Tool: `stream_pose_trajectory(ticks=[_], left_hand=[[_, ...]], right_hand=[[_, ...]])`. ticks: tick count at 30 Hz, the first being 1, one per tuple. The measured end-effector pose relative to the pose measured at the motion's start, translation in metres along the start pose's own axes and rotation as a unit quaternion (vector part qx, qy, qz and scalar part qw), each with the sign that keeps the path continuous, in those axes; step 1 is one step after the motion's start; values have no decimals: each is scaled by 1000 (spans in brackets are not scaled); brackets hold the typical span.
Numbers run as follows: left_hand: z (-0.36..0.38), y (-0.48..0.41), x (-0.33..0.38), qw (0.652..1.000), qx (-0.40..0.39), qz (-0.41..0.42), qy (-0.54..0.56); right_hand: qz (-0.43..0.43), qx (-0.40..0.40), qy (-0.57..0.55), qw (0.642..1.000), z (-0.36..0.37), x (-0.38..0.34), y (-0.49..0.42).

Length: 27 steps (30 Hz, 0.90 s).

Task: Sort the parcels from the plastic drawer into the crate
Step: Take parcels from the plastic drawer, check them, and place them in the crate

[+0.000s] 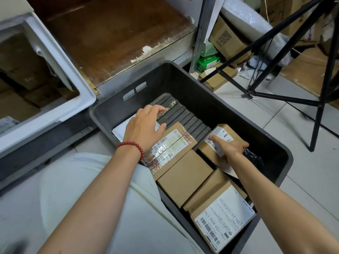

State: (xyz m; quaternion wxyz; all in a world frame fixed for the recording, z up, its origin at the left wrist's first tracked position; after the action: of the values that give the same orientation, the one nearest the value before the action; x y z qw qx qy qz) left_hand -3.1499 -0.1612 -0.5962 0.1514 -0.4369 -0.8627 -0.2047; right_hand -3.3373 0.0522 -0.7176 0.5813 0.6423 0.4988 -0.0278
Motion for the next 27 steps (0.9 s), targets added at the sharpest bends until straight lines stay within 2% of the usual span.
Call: stream_pose_trajectory(ticks=[5,14,17,19,22,23,25,27], left_hand=[[5,-6,7,1000,-1,10,2],[8,-9,8,1000,-7,14,3],[5,-5,5,999,-3,1,-39],[1,-2,-1,995,-2,-18,-96],[-17,2,-17,988,0,-54,-144],[-25,4,-23,987,3,-69,-148],[-45,11,-34,986,18,-95,-139],[-66,23,-44,984,41,-117,-125]], right_hand=[[-17,21,112,993,27,-6,-3],[-9,61,142,988,46,-1,-8],[36,85,242,966,42,-12,-4],[13,93,307,947,42,-18,3],[-147,87,394,903,53,-36,14],[-216,57,422,878,62,-44,18],[-317,-57,496,806,93,-53,29],[-330,-145,578,732,125,-51,36]])
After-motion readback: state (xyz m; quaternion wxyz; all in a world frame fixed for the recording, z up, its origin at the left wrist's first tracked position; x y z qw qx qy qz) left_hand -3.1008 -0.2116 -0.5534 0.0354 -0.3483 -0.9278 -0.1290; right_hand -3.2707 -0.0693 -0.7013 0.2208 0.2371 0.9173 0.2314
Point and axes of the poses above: each hand's wrist, its own y-axis away from the middle knuckle, its own z-axis out of the palm, x = y × z, the point moved 5 cm from there along -y, towards the middle knuckle, and after that the axes turned 13 degrees about -x, right-handed, at the moved point
